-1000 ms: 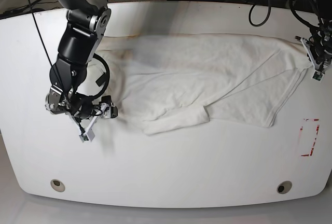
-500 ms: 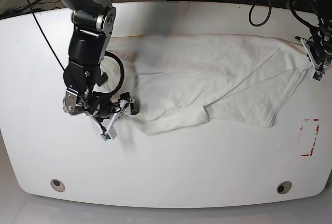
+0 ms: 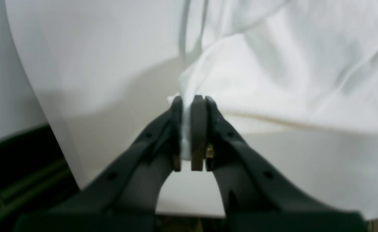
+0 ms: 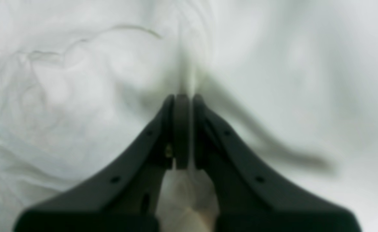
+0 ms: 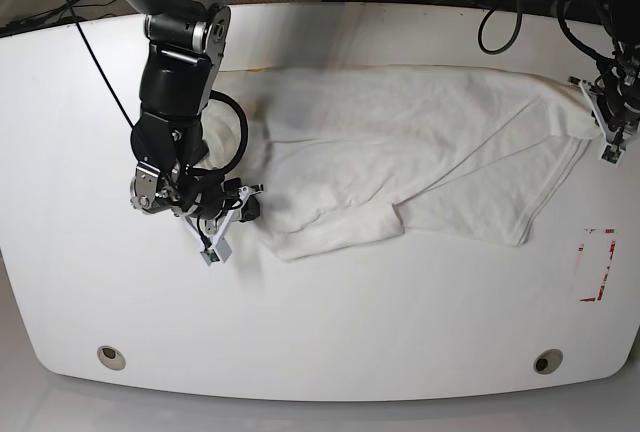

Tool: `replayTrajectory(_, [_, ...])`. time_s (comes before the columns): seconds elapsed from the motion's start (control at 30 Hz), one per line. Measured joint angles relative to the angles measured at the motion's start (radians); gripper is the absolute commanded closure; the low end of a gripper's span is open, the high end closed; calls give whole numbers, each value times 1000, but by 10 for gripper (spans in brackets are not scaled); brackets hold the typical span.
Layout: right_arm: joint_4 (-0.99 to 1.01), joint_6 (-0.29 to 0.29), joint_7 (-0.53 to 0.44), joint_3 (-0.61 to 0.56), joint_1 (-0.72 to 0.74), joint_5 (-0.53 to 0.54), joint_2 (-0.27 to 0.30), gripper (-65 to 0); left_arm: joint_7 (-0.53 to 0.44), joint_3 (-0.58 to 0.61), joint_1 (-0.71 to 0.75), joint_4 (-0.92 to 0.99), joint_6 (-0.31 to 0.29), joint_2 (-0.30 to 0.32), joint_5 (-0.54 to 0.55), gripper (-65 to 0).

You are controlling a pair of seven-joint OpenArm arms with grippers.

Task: Fold the T-shirt properly
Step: 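Lift the shirt with both grippers and flip it, printed side up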

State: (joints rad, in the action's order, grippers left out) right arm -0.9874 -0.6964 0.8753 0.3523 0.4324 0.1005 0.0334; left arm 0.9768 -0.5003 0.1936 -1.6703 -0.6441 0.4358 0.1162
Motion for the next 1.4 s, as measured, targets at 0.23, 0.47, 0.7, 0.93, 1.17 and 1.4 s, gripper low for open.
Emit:
replayTrajectory(0.23, [-112,-1,54,3,-27,-3,22,0,7,40,-17,0,0,-1,-3,-6])
replayTrajectory(0.47, [-250,0,126,-2,8,-19,54,0,3,58,-137,-16,45,-6,12,-6])
replayTrajectory(0.7, [-260,-3,158,-45,157,-11,130,0,103,96,-335,-30,50,-27,11,-6])
replayTrajectory(0.93, [-262,-4,194,-146,367,1,188,0,185,94,-583,-68,53,-24,5,-6])
replayTrajectory(1.17, [-264,-9,260,-177,581,11,202,0,189,96,-804,-76,52,11,25,-6])
replayTrajectory(1.4, [-269,-10,333,-177,747,29,210,0,184,125,-1001,-63,52,71,30,-7])
